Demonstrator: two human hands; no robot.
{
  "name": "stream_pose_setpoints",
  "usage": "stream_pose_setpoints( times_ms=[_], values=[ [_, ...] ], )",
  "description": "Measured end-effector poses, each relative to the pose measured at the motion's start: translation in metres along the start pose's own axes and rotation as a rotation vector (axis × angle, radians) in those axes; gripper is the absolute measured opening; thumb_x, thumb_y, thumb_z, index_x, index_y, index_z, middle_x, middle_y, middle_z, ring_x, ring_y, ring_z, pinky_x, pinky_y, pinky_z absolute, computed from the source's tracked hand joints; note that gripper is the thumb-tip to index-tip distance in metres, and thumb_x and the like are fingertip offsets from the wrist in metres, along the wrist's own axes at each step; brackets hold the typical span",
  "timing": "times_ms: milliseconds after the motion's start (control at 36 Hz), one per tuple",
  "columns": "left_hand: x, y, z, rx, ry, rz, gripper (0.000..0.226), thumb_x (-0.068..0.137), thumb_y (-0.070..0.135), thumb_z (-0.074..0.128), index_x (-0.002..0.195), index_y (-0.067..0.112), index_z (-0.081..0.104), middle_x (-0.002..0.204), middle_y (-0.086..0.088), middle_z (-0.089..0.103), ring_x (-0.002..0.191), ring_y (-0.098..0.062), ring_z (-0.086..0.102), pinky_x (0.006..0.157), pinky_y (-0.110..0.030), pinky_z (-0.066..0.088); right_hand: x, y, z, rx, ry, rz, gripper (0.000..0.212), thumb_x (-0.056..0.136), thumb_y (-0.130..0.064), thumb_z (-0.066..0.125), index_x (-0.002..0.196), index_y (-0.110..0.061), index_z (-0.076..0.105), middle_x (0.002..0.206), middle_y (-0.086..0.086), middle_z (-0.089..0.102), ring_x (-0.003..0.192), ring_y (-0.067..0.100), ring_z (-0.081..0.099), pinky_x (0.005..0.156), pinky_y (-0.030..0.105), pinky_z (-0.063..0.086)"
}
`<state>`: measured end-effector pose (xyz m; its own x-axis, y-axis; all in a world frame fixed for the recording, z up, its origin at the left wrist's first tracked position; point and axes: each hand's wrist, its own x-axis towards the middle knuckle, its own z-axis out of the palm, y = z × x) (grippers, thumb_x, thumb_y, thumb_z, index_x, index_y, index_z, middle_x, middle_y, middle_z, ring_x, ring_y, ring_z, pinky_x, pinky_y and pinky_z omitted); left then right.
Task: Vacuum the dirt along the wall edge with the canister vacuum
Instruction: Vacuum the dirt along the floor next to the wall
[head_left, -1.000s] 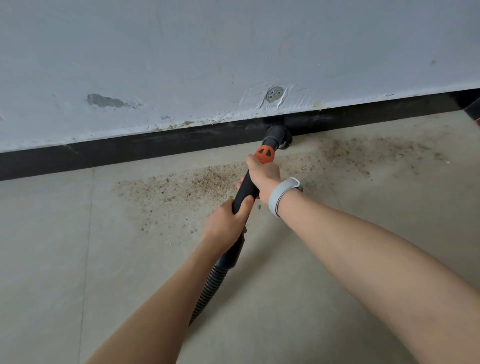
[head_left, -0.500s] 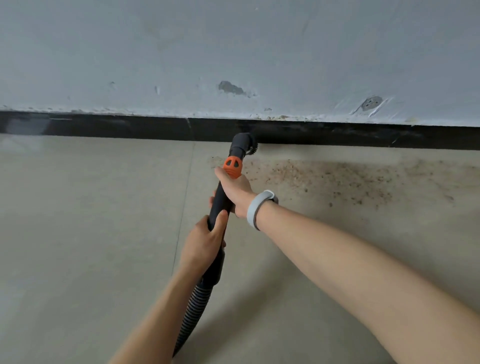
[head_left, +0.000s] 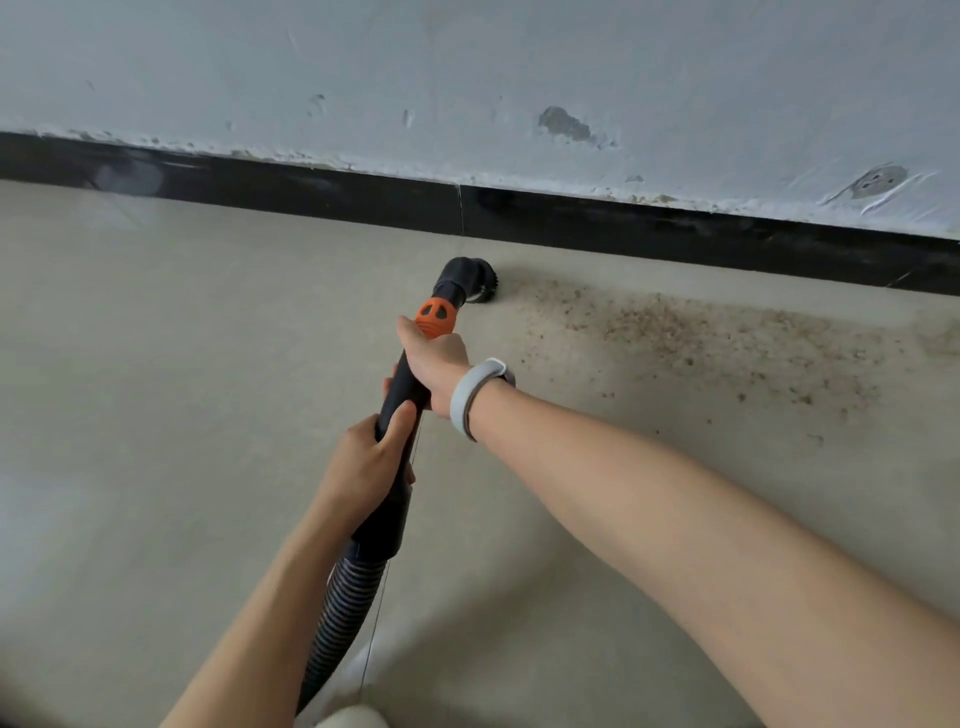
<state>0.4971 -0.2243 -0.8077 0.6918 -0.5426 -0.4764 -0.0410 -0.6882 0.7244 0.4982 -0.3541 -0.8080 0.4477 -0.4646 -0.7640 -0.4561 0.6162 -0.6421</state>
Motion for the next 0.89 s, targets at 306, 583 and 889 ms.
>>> stream_pose_setpoints(
  times_ms=[306,583,889],
  values=[
    [0.007,0.014,0.010,0.056,-0.040,0.042,0.046,0.097,0.046,0.043,0.073,0.008,0.055,0.055,-0.005,0.067,0.054,-0.017,0.066,0.062,-0.031,0.051,0.005,-0.008,-0.014,-0.061,0.094,-0.066,0.057,0.091,-0.048,0.054,0.127,-0.004,0.048,0.120,0.016,0.062,0.112,0.037,0.061,0.098,0.047,0.049],
    [-0.009,0.001,0.017,0.065,-0.059,0.050,0.045,0.098,0.042,0.044,0.071,0.008,0.053,0.049,-0.003,0.064,0.048,-0.016,0.063,0.058,-0.031,0.051,-0.006,0.009,-0.028,0.005,0.050,0.041,0.047,0.092,-0.044,0.055,0.120,-0.007,0.045,0.082,0.009,0.064,0.050,0.019,0.067,0.070,0.036,0.060],
    [-0.003,0.015,0.022,0.088,-0.065,0.064,0.048,0.098,0.045,0.043,0.072,0.006,0.056,0.052,-0.005,0.066,0.053,-0.020,0.066,0.065,-0.035,0.054,-0.008,0.000,-0.033,-0.069,0.097,-0.041,0.052,0.090,-0.049,0.053,0.122,-0.008,0.048,0.120,0.014,0.061,0.111,0.035,0.061,0.099,0.046,0.048]
  ],
)
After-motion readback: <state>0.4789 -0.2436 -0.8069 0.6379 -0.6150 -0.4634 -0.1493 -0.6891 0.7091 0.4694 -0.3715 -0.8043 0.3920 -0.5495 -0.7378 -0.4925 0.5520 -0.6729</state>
